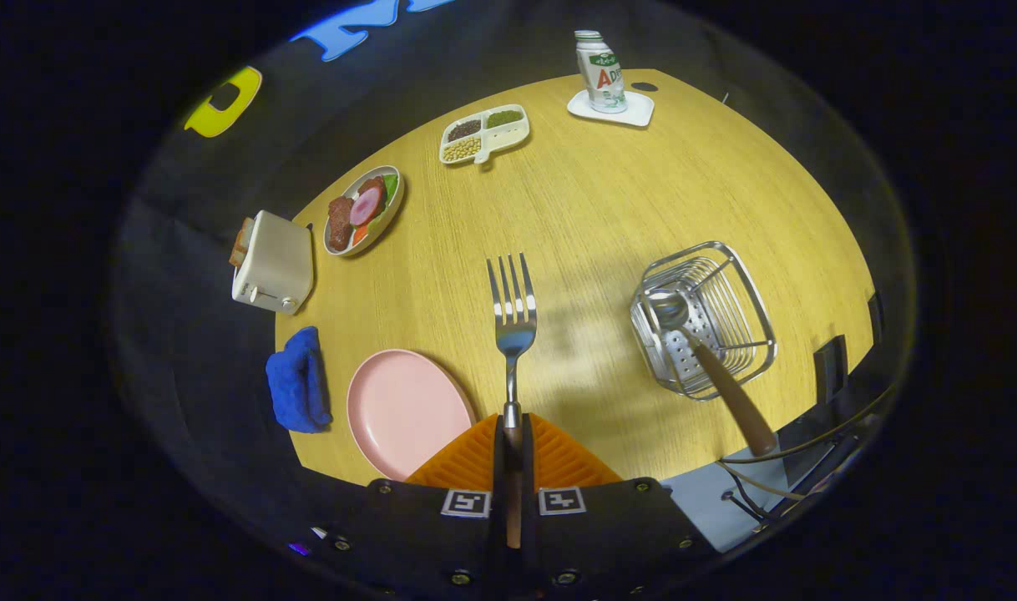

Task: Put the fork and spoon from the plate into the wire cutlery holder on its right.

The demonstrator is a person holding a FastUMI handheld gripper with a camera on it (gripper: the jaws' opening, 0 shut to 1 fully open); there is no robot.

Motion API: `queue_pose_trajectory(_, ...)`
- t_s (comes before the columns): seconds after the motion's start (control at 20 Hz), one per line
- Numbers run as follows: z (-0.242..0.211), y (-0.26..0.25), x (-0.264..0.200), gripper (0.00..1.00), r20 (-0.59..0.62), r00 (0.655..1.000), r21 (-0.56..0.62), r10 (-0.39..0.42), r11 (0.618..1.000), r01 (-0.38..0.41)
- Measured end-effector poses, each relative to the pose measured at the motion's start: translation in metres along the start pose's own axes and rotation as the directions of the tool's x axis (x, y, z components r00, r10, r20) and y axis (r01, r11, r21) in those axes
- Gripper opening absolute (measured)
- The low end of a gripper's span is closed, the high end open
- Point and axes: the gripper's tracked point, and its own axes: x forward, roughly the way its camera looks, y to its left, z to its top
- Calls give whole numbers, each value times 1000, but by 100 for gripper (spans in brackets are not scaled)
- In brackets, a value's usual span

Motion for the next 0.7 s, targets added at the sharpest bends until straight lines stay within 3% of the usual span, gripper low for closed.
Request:
queue_pose_trajectory(0.4, -1, -48, -32, 7, -8, 1000, 65, -30, 997, 30)
queue_pose_trajectory(0.7, -14, -79, -41, 7, -104, 993, 106, -53, 992, 64)
